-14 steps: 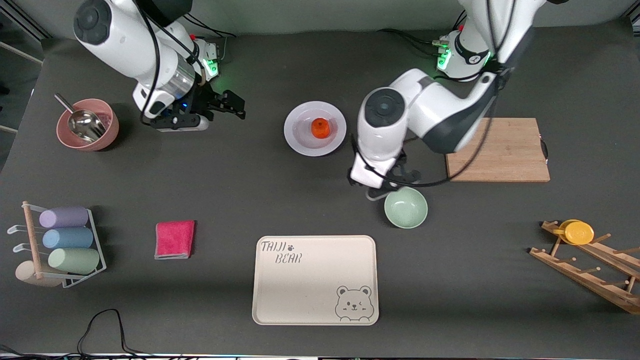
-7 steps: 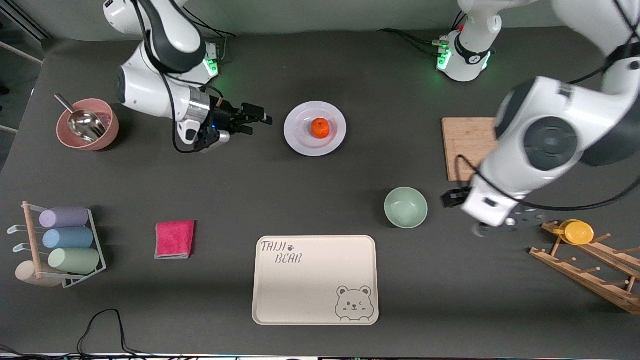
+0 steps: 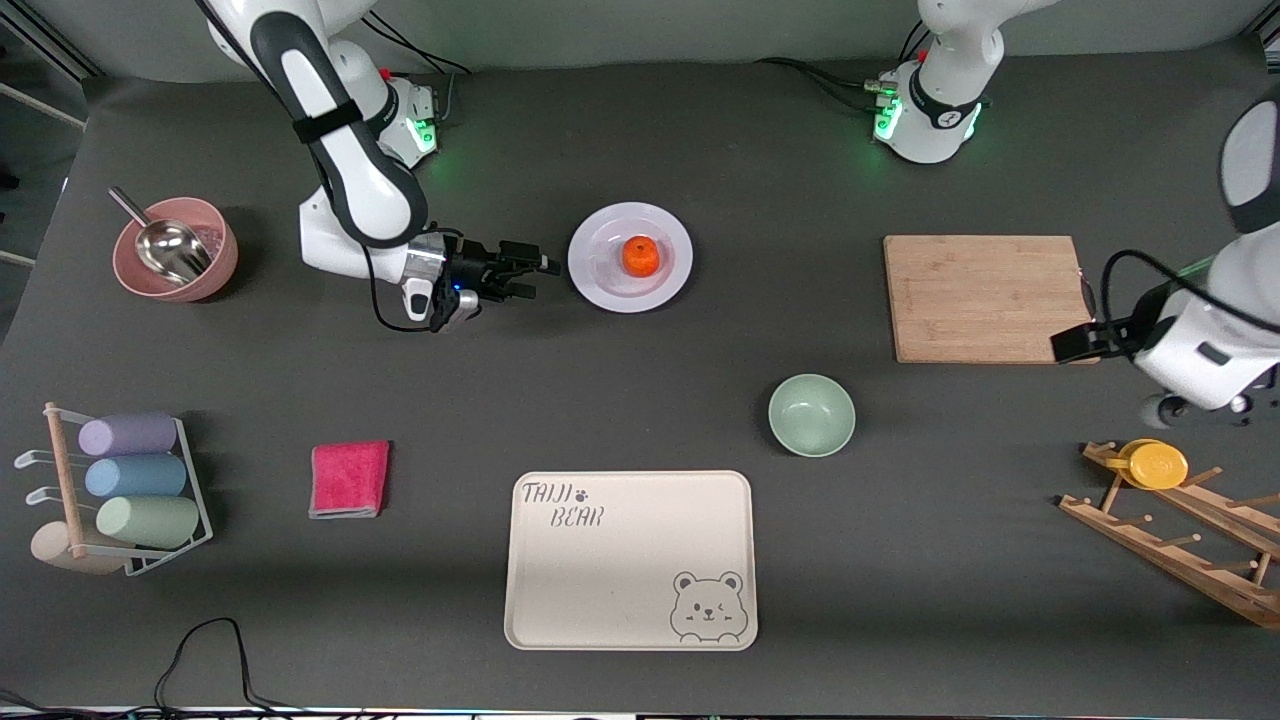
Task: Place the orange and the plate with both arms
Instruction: 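Grasp the white plate rim with the right gripper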
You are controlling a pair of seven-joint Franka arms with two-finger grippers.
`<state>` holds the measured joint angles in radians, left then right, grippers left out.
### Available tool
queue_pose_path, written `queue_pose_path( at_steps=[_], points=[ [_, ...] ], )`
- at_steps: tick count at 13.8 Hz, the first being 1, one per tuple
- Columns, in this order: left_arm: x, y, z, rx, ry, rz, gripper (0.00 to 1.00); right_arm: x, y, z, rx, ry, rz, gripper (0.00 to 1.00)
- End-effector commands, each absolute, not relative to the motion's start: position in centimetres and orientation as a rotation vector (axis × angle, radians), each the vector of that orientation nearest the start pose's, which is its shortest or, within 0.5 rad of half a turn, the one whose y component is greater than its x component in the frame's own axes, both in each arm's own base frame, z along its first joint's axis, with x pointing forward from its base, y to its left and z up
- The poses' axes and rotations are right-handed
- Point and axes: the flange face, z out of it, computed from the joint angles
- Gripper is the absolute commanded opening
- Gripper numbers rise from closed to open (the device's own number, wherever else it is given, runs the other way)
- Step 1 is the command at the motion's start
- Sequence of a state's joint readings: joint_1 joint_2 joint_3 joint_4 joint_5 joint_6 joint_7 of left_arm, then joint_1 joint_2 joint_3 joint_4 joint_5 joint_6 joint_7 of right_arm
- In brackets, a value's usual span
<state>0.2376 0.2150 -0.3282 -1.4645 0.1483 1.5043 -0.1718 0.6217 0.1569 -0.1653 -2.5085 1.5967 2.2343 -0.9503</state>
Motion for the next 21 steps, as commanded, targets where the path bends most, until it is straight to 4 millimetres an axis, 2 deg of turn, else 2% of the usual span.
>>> queue_pose_path(
  at_steps=[1, 4, 8, 11, 14, 15, 19, 21],
  points=[
    [56.3, -0.5, 56.0, -3.036, -0.119, 0.206, 1.00, 38.3, 20.5, 18.3, -2.070, -0.071, 0.061, 1.00],
    [53.2, 0.0, 54.8, -3.050, -0.116, 0.124, 1.00, 37.4, 19.9, 16.2, -2.012, -0.093, 0.092, 1.00],
    [53.6, 1.8, 55.1, -3.042, -0.164, 0.137, 1.00, 34.8, 19.7, 12.2, -1.939, -0.077, 0.069, 1.00],
    [54.0, 1.2, 55.3, -3.040, -0.154, 0.134, 1.00, 33.4, 19.6, 10.0, -1.912, -0.031, 0.122, 1.00],
    [54.5, 1.1, 55.2, -3.042, -0.147, 0.131, 1.00, 32.9, 19.6, 9.4, -1.896, -0.011, 0.152, 1.00],
    [54.9, 1.0, 55.3, -3.043, -0.145, 0.129, 1.00, 32.8, 19.6, 9.4, -1.896, 0.002, 0.165, 0.94],
    [54.6, 1.0, 55.2, -3.037, -0.150, 0.182, 1.00, 32.4, 19.5, 8.7, -1.904, 0.023, 0.190, 0.53],
    [54.5, 0.7, 55.1, -3.034, -0.159, 0.197, 1.00, 32.3, 19.4, 8.4, -1.908, 0.026, 0.195, 0.43]
  ],
)
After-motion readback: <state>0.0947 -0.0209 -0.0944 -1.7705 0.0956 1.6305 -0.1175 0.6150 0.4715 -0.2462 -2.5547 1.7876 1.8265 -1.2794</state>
